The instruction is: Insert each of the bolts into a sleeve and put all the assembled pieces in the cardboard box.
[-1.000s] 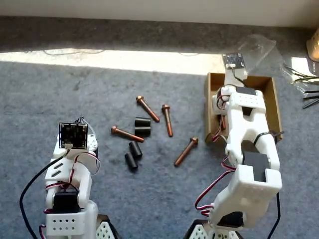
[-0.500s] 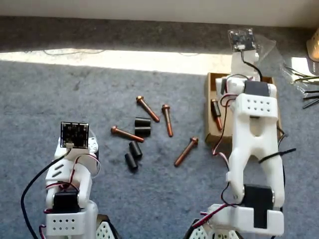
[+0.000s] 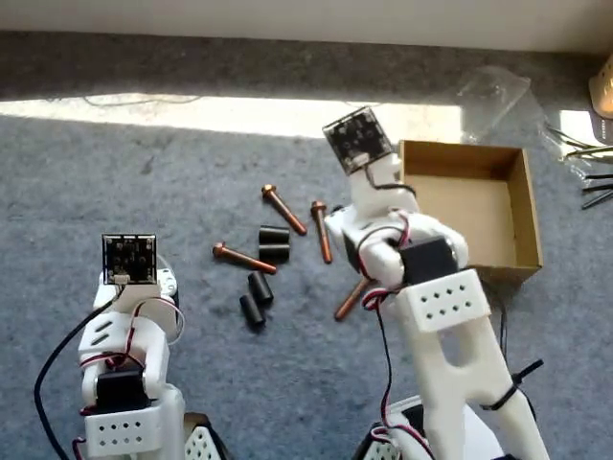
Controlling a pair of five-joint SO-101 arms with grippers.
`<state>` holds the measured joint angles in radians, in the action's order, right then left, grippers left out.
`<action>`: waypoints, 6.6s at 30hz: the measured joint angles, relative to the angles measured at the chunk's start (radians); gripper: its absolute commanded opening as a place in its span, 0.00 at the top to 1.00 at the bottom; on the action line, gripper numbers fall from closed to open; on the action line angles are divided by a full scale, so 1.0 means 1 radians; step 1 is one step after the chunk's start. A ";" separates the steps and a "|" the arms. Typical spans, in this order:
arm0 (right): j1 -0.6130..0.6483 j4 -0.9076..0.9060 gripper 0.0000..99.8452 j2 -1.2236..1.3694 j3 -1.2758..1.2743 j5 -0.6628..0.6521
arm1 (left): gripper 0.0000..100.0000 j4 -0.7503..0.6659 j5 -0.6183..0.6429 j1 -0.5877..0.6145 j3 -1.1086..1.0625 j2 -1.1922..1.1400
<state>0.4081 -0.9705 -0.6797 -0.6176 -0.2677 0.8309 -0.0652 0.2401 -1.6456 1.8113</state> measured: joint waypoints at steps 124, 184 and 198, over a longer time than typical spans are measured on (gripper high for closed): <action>0.523 -0.078 0.88 0.783 0.259 0.555 | 0.99 0.160 -0.002 0.153 0.101 0.000; 0.485 -0.440 0.97 0.904 0.597 0.440 | 0.99 0.160 -0.002 0.153 0.098 0.000; 0.284 -0.764 1.00 0.904 1.030 0.399 | 0.99 0.029 -0.002 0.153 0.003 0.000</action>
<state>0.6920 -1.7346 0.2240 0.4120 0.1312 0.8600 -0.0667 0.3936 -1.6425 1.8113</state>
